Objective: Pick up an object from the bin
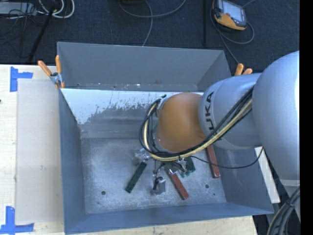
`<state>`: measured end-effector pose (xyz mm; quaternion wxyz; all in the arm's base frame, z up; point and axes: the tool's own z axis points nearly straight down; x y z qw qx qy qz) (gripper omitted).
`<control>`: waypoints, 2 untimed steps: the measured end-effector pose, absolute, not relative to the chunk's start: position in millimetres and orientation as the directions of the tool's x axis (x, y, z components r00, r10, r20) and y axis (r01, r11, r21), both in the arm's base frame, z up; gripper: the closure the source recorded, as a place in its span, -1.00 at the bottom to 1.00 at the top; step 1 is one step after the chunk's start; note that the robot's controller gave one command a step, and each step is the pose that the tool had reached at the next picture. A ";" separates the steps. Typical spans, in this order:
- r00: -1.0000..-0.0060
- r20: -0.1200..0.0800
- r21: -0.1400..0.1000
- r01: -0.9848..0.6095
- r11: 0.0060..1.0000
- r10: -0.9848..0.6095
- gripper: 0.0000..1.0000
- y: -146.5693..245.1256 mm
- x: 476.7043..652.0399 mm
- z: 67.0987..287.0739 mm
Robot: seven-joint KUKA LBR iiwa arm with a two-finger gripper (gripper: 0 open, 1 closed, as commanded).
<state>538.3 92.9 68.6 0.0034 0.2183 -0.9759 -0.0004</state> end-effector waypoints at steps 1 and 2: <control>-0.906 0.001 0.001 -0.424 0.906 -0.424 1.00 93.0 540.0 70.6; -0.913 -0.007 -0.001 -0.408 0.913 -0.408 1.00 112.6 498.7 212.2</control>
Offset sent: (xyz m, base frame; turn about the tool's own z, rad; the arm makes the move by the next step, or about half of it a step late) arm 0.0000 0.0000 0.0000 0.0000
